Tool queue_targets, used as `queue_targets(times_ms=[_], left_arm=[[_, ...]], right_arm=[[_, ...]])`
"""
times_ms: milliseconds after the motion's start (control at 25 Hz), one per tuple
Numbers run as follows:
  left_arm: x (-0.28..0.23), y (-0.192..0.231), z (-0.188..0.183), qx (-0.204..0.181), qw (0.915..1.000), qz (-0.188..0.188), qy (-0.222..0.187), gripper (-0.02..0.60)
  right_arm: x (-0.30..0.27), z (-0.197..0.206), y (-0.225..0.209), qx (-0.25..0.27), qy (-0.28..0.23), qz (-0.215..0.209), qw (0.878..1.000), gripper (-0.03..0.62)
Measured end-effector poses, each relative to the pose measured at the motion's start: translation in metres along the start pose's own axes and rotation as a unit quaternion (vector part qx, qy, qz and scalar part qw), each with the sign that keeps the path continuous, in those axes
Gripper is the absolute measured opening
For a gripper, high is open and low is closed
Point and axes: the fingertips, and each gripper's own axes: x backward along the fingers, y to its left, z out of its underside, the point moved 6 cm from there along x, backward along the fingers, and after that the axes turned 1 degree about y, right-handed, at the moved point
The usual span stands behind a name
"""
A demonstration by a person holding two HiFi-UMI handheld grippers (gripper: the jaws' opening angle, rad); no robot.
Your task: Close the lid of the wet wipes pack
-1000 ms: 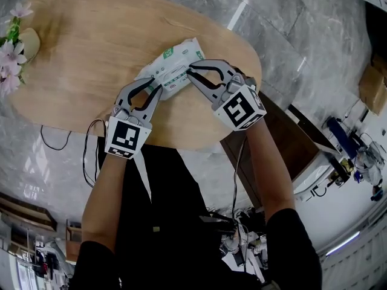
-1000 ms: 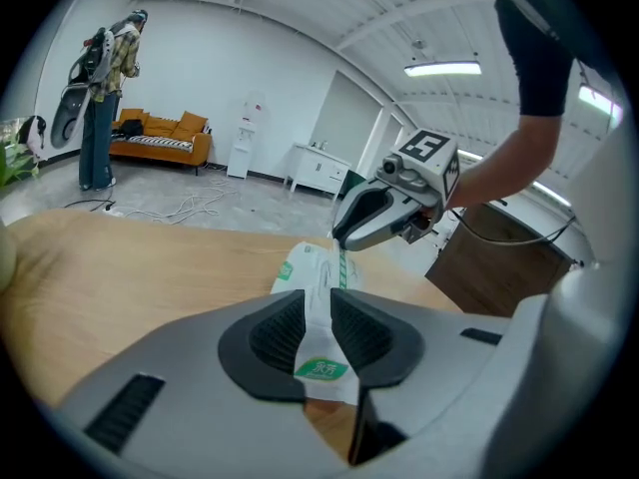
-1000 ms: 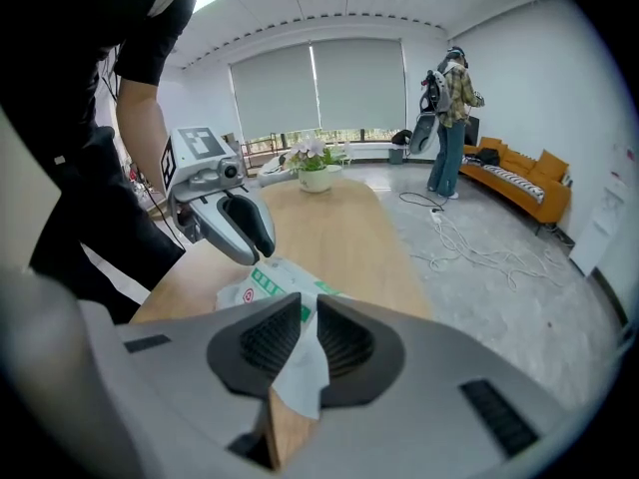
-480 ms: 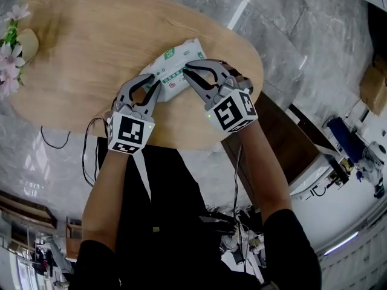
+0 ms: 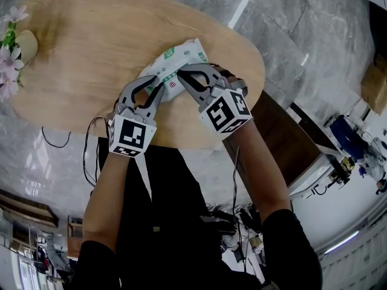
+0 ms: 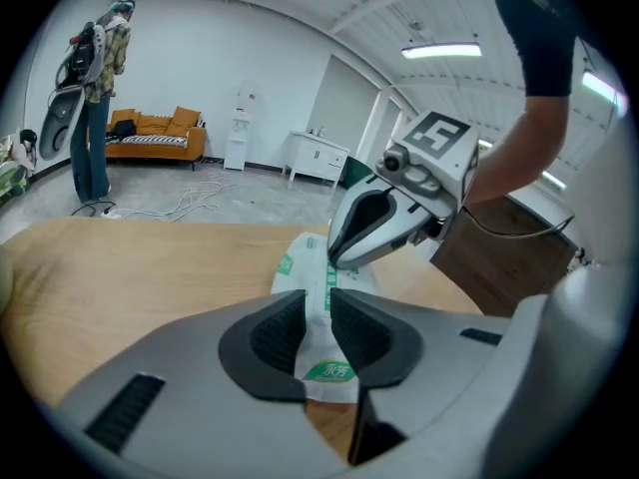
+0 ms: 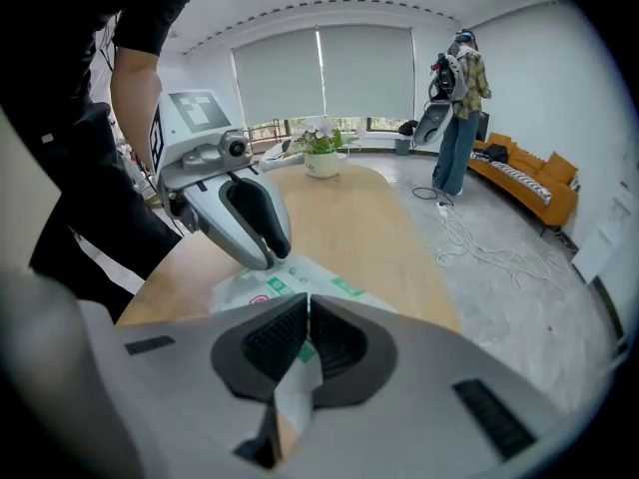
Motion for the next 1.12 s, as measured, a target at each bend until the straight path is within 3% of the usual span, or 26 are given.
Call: queue_targets(times_ms=[440,600,1120], left_arm=[[-0.008,-0.023,-0.003,-0.024,0.9985,0.049,0.006,0.087],[-0.007,-0.023,-0.001,-0.021,0.9985,0.051,0.006,0.087],[0.012,-0.018,0.006,-0.011,0.9985,0.053,-0.007,0.083]], right_arm=[[-0.005,0.002,0.005,-0.002,0.026,-0.003,1.000,0.012],[-0.005,0.002,0.016,0.002,0.040,-0.017,0.999,0.012],[-0.015,0.001,0.010,-0.082,0.088,-0.020,0.993,0.011]])
